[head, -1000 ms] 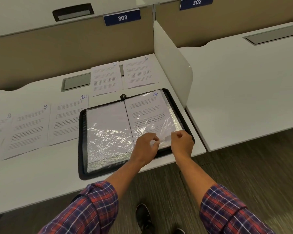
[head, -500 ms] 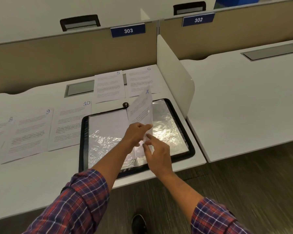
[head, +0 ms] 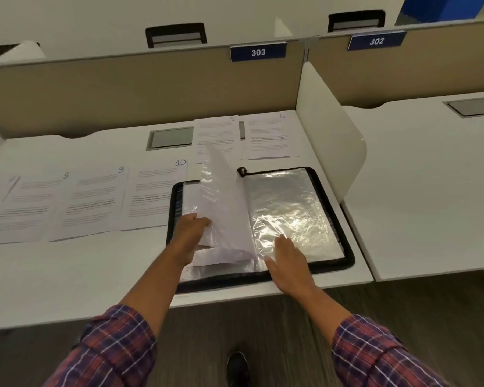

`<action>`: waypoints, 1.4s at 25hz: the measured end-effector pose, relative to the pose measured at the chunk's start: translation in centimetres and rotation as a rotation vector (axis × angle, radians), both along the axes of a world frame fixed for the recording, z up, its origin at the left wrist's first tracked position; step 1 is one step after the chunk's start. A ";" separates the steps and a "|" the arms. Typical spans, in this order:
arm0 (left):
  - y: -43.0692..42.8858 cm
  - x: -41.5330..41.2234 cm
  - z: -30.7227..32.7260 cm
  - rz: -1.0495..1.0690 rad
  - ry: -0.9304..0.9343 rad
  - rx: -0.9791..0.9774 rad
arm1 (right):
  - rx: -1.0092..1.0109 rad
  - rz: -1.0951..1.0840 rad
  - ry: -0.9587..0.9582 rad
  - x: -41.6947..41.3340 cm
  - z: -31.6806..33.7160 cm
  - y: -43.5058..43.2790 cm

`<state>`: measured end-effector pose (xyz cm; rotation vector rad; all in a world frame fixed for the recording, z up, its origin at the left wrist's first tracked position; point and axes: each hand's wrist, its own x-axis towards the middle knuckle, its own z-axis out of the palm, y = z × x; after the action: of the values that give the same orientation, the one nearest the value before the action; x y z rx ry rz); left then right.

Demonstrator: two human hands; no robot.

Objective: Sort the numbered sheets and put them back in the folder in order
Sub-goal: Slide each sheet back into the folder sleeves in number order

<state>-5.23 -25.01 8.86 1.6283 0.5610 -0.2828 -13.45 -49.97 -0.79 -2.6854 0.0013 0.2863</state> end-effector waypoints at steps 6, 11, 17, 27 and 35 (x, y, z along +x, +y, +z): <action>6.0 -1.8 -6.1 -0.005 0.015 0.270 | -0.205 0.077 0.002 -0.4 -0.8 0.7; 6.1 -2.4 -7.6 -0.173 -0.141 0.657 | -0.233 0.077 0.021 -0.3 -0.8 0.7; 6.6 -4.5 -8.7 -0.406 -0.345 1.135 | -0.293 0.013 -0.043 -0.8 -0.7 1.2; 7.3 -1.2 -8.6 -0.741 -0.444 1.338 | -0.282 0.054 -0.085 4.7 0.2 4.9; 5.6 8.4 -7.7 -0.711 -0.435 1.293 | -0.224 0.120 -0.082 15.1 0.9 7.0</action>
<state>3.13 -19.41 1.19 3.0188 -0.3250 -0.0348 1.68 -43.02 0.11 -2.9233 -0.1628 0.2235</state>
